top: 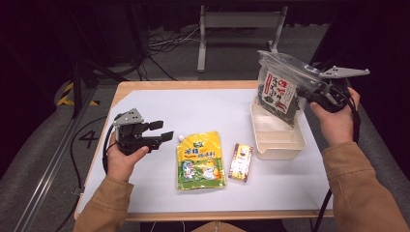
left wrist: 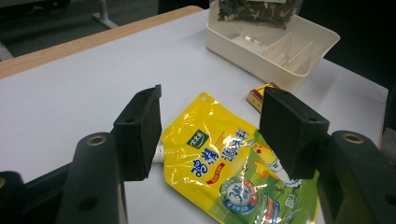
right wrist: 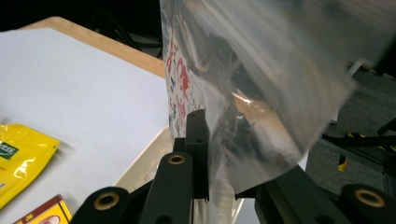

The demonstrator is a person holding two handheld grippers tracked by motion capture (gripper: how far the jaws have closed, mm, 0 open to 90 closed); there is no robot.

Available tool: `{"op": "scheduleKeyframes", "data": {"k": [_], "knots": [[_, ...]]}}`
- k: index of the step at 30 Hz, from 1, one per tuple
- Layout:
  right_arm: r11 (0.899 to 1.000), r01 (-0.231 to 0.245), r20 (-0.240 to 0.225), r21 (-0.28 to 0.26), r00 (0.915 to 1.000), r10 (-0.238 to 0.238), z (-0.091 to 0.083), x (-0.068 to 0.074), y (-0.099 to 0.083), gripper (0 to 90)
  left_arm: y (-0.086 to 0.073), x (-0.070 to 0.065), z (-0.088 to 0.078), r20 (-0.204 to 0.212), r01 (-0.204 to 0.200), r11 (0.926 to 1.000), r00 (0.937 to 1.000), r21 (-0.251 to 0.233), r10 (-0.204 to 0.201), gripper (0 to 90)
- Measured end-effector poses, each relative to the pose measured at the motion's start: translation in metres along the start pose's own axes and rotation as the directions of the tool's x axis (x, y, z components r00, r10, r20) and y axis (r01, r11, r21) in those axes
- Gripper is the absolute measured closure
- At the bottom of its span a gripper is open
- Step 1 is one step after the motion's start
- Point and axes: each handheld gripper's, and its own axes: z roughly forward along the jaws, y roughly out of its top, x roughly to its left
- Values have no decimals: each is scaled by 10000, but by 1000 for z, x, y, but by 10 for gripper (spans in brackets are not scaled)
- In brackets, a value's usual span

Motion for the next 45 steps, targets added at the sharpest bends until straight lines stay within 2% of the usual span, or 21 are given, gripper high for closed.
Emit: {"op": "scheduleKeyframes", "data": {"k": [11,18,24,25,28,34,38,41,45], "knots": [[9990,-10,-81,441,10000,13,17,2,-11,795,-1,2,1,11,66,10000,10000,61,-66,394],[9976,-420,-82,548,9991,425,17,-5,-17,778,-2,1,3,57,126,9999,9999,104,-127,393],[9955,-851,-134,421,9962,857,16,-11,-25,742,-1,2,6,67,63,9997,10000,226,-65,392],[9941,-998,-151,419,9948,1005,15,-12,-26,718,-1,2,6,59,83,9997,9999,235,-85,391],[9940,-1038,-157,340,9944,1043,14,-11,-27,653,-2,2,7,86,197,9995,9998,230,-199,390],[9920,-1261,-249,40,9917,1262,8,-9,-32,561,-2,3,8,92,137,9995,9999,280,-139,388],[9920,-1259,-332,-64,9915,1256,6,-8,-35,544,-2,3,10,123,154,9994,9998,308,-158,387],[9920,-1246,-268,-198,9919,1240,3,-8,-35,545,-2,2,11,99,140,9993,9998,339,-144,386],[9891,-1443,-41,-277,9895,1443,2,-13,-37,553,-2,2,12,119,149,9993,9998,331,-153,386]]}}
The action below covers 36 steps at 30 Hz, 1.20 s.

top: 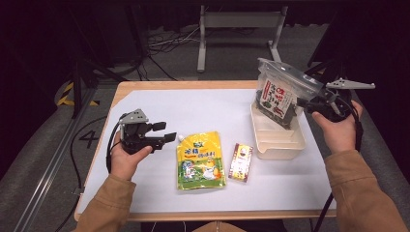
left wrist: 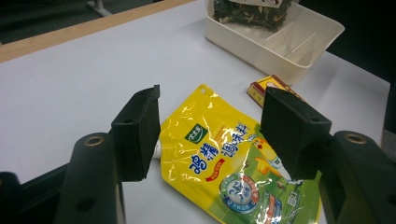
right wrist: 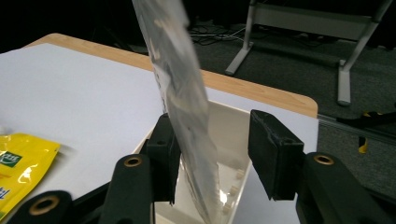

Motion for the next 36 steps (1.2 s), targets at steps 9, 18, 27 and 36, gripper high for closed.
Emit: {"op": "scheduleKeyframes", "data": {"k": [9,18,27,36], "knots": [[9999,-128,860,-58,9962,133,2,-14,-3,619,0,1,0,-7,-49,10000,10000,56,49,385],[9998,-173,1289,14,9915,170,6,-19,-6,609,-1,0,1,42,28,10000,10000,56,-29,385],[9997,-237,952,-43,9952,240,3,-12,-7,560,-1,1,2,-13,-43,9999,10000,90,43,385],[9995,-281,608,-119,9977,288,-1,-6,-11,517,-2,2,2,47,63,10000,10000,67,-63,384]]}}
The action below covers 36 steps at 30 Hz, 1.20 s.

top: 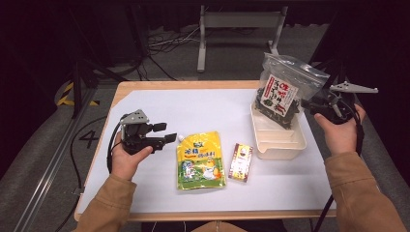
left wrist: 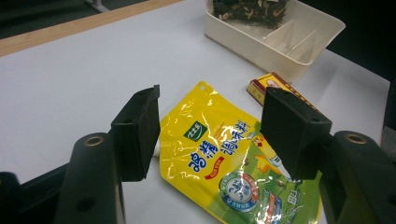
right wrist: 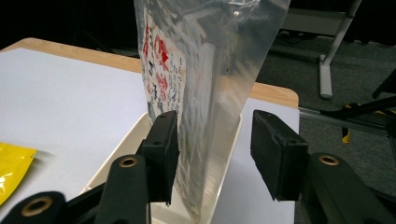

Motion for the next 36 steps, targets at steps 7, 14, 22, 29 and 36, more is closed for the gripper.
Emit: {"op": "scheduleKeyframes", "data": {"k": [7,14,22,29,36], "knots": [[10000,-50,-218,-74,9998,48,-10,4,-4,502,0,2,3,-19,-3,9999,10000,105,3,384],[9989,429,-510,-172,9977,-437,-27,14,-8,498,1,2,4,-97,70,9997,9999,226,-68,374],[9961,820,-1110,-336,9902,-853,-41,29,-10,497,-1,-2,8,-284,-195,9965,9994,810,219,350],[9916,1213,-1579,-443,9793,-1268,-43,46,-13,495,-3,1,12,-265,16,9938,9996,1114,13,322],[9869,1545,-2189,-468,9624,-1610,-41,64,-16,487,-5,2,20,-317,58,9859,9995,1671,-5,307]]}}
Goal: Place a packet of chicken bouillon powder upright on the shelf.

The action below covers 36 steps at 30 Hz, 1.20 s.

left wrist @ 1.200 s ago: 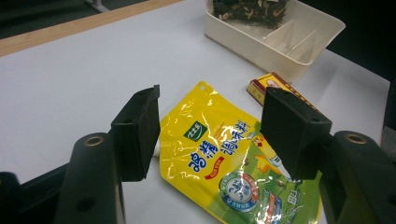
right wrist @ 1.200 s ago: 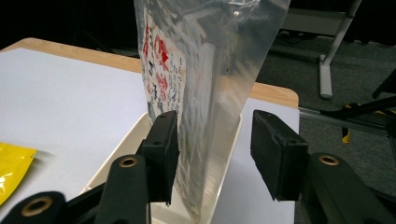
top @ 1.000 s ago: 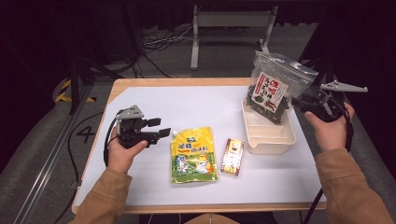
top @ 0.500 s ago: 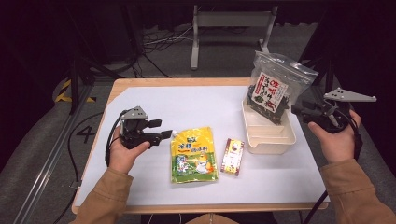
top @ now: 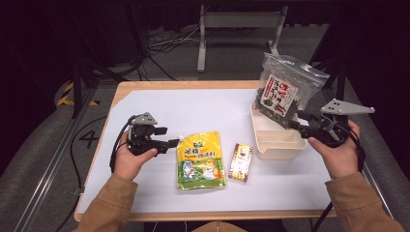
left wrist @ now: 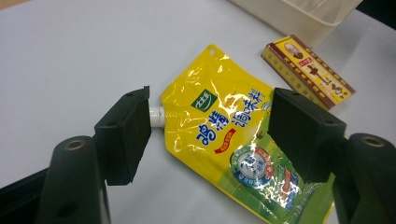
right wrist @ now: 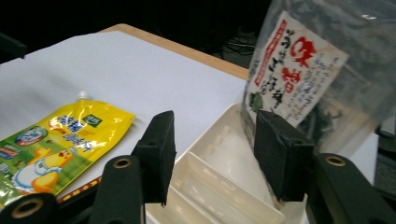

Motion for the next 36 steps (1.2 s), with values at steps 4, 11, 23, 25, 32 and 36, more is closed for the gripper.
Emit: {"op": "scheduleKeyframes", "data": {"k": [4,11,23,25,32,36], "knots": [[9997,225,-340,-12,9992,-225,3,11,-1,481,0,2,7,-27,119,9993,9999,354,-118,302],[9982,599,-676,82,9960,-592,9,25,-3,475,-2,5,21,-162,307,9955,9994,901,-293,300],[9956,888,-1331,288,9875,-843,24,46,-9,454,-10,9,43,-92,957,9769,9954,1913,-957,302],[9955,899,-1409,306,9864,-848,27,48,-10,451,-11,9,45,-114,1088,9726,9940,2053,-1088,303],[9951,907,-1686,385,9822,-831,38,54,-14,444,-16,10,52,-19,1433,9620,9891,2324,-1469,305],[9948,914,-1790,457,9804,-819,43,57,-16,444,-18,10,55,-66,1522,9573,9878,2459,-1553,303]]}}
